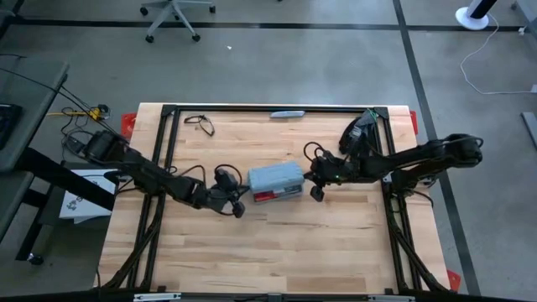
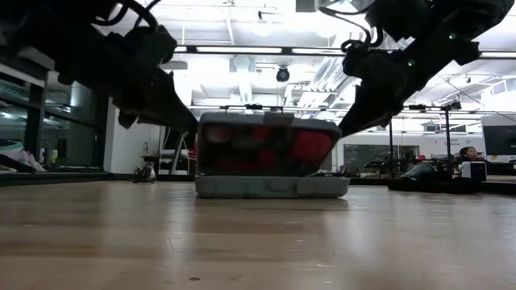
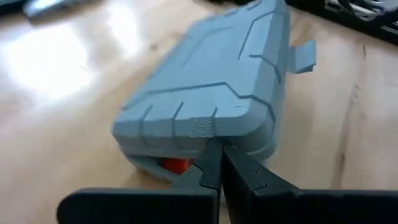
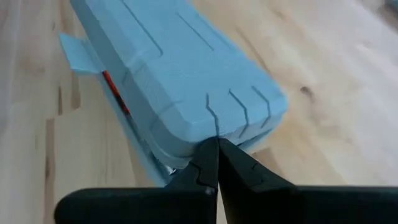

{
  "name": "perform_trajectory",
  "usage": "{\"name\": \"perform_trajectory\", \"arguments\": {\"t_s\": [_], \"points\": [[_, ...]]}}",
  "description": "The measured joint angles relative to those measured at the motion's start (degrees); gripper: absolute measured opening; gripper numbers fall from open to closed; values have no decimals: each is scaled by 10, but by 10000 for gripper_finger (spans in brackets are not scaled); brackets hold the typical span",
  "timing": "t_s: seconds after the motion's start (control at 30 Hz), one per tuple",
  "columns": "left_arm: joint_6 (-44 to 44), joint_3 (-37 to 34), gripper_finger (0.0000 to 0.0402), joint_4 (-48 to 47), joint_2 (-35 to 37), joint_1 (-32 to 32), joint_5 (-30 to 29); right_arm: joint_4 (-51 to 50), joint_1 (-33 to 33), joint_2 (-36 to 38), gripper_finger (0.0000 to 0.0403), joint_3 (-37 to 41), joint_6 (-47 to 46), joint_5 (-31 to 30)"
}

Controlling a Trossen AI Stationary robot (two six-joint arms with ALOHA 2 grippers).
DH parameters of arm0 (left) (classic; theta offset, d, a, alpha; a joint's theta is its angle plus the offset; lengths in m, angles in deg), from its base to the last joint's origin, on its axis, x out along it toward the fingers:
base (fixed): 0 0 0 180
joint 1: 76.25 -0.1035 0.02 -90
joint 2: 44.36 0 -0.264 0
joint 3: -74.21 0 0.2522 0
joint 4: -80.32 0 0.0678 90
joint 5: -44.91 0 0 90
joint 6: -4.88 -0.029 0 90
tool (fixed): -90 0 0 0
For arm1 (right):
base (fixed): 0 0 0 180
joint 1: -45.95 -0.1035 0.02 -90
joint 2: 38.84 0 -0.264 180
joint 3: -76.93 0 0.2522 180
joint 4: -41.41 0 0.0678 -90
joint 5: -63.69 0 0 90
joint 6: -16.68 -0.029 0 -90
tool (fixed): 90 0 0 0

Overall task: Prefit tool cases
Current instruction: Open the gray tool case

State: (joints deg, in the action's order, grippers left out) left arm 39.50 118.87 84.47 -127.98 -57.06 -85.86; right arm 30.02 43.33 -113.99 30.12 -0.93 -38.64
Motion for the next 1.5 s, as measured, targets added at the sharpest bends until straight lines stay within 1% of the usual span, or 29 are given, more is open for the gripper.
{"name": "perform_trajectory", "arguments": {"t_s": [0.1, 0.17, 0.5, 0.73, 0.9, 1.13, 1.3, 1.4, 1.5], "points": [[-21, 0, 0, 1, 4, -15, -20, 1, 2, 9, 0, 0, 5, -13], [-30, 0, 0, 2, 4, -29, -22, 1, 9, 11, 0, 0, 11, -14], [-74, 1, 0, 18, 4, -98, -19, 27, 71, 11, 0, 0, 32, -17], [-115, 2, 0, 40, 5, -151, -3, 62, 127, 11, 0, 0, 53, -17], [-155, 2, 0, 68, 5, -202, 34, 105, 184, 11, 0, -2, 79, -5], [-193, 4, 0, 97, 4, -300, 111, 172, 281, -2, 0, -4, 87, 86], [-199, 5, 0, 100, 0, -369, 171, 220, 334, -46, 0, -9, 86, 137], [-199, 5, 0, 96, -9, -396, 188, 221, 350, -82, 0, -23, 86, 145], [-199, 5, 0, 90, -27, -410, 206, 207, 358, -111, 0, -35, 87, 149]]}}
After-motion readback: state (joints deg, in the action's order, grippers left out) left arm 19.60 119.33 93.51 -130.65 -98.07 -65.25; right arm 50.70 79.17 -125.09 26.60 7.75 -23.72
